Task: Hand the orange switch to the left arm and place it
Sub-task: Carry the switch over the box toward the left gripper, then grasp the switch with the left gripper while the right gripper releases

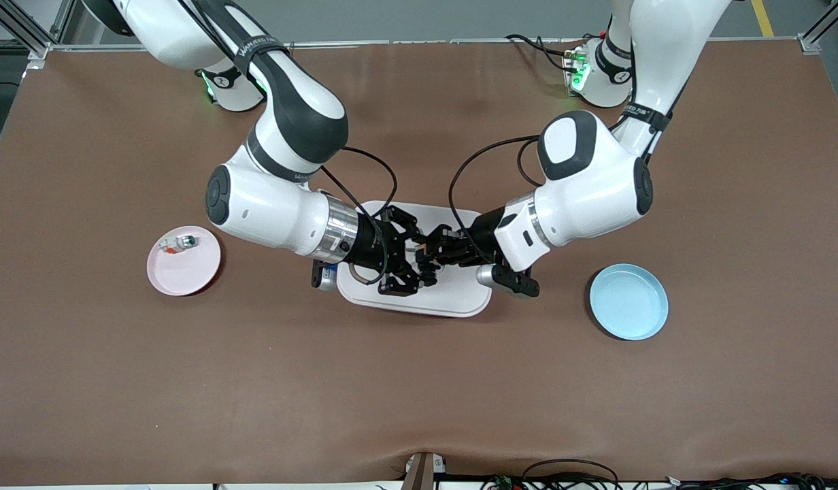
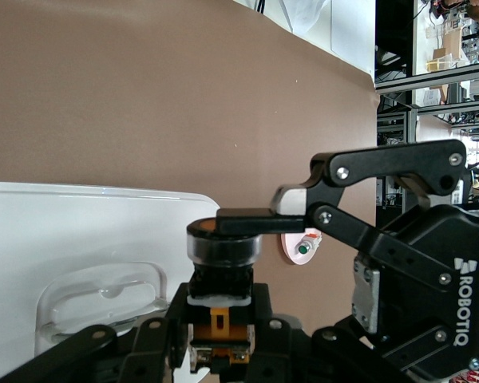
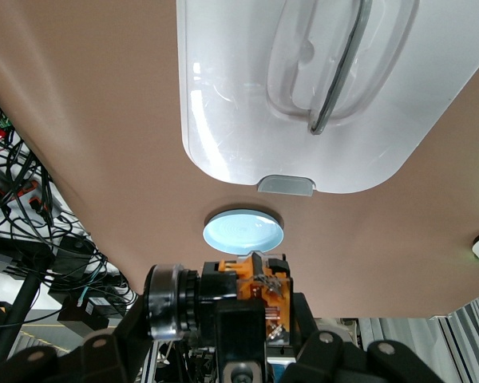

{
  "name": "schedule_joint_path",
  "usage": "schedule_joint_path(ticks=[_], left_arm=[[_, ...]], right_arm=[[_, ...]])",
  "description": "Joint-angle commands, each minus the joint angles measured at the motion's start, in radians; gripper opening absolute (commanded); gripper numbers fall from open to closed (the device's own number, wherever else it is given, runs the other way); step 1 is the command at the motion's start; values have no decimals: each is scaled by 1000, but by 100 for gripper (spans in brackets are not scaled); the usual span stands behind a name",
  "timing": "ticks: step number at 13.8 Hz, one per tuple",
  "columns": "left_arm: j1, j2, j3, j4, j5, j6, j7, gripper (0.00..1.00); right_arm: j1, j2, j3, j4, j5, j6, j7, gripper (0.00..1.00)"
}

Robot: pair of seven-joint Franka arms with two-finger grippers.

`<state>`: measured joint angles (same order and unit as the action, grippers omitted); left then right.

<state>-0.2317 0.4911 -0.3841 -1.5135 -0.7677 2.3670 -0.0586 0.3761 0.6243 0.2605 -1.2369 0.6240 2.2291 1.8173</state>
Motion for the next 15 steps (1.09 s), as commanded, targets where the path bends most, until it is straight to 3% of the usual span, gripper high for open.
schedule_joint_path(ticks=[1, 2, 8, 10, 13, 15], left_arm=[[-1, 10, 2, 3, -4, 6, 19, 0], [2, 10, 4, 3, -2, 6, 20, 0], [14, -23, 7, 1, 5, -2, 34, 0], [37, -49, 7, -5, 66, -26, 36, 0], [77, -110, 8, -5, 117, -132, 28, 0], [106, -161, 8, -1, 180, -225, 20, 0]], right_arm=[[6, 23, -3, 60, 7, -3, 31, 66], [1, 21, -3, 59, 2, -6, 24, 100], [-94, 9, -4, 59, -23, -184, -160, 100], [-141, 5, -1, 59, -84, -279, -289, 100], [-225, -17, -4, 59, -118, -457, -488, 100], [-290, -28, -1, 59, -189, -581, -617, 100]])
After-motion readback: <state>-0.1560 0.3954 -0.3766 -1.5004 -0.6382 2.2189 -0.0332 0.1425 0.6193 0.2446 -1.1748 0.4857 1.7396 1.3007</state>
